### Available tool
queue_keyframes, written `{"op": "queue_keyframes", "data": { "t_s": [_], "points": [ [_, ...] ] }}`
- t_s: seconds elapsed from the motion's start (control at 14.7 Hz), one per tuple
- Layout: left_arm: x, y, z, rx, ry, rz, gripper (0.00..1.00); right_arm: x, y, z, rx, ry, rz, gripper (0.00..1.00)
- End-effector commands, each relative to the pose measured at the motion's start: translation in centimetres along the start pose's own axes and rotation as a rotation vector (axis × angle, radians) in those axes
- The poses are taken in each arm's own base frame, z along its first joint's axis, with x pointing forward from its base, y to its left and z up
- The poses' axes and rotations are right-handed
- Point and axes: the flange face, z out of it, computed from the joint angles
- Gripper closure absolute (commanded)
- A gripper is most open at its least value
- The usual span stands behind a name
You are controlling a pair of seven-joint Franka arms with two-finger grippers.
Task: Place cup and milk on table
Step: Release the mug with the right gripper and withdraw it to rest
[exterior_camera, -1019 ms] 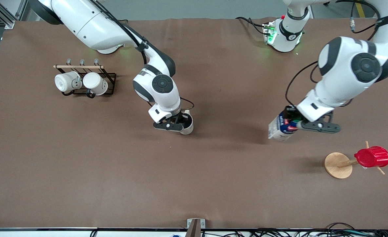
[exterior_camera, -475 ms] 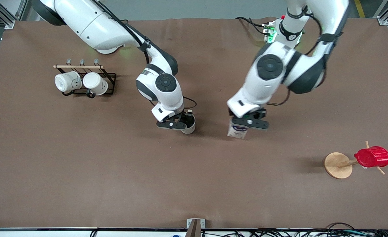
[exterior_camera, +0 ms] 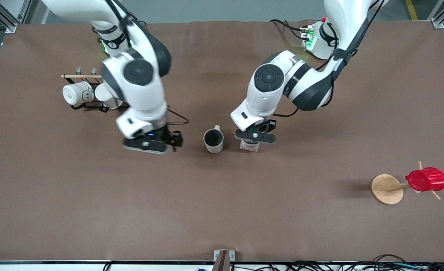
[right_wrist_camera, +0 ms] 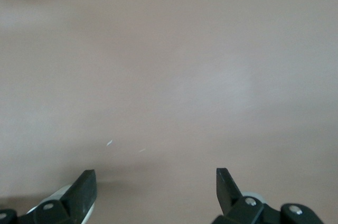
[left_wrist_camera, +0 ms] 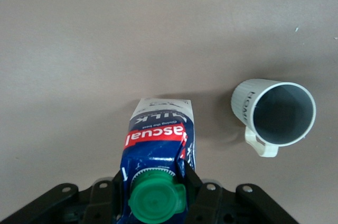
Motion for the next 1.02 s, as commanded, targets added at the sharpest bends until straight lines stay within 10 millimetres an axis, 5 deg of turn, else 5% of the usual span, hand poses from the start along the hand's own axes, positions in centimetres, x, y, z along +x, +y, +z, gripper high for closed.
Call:
{"op": "queue_keyframes", "data": {
  "t_s": [0.0, 0.48, 0.68, 0.95],
  "points": [
    [0.1, 2.1, 0.3, 0.018, -0.013, -0.016, 0.99, 2.3, 7.9, -4.4, 0.005, -0.015, -0.007, 0.00],
    [0.5, 2.3, 1.7, 0.014, -0.049, -0.027, 0.99, 6.7, 29.1, -12.7, -0.009, -0.165, -0.176, 0.00],
    [1.3, 3.0, 2.5, 0.003, -0.052, -0.059, 1.00, 6.9, 33.2, -14.2, 0.064, -0.201, -0.141, 0.00],
    [2.0, 3.5, 2.6, -0.011, -0.044, -0.065, 1.00, 7.0, 33.3, -14.9, 0.085, -0.198, -0.132, 0.00]
  ]
}}
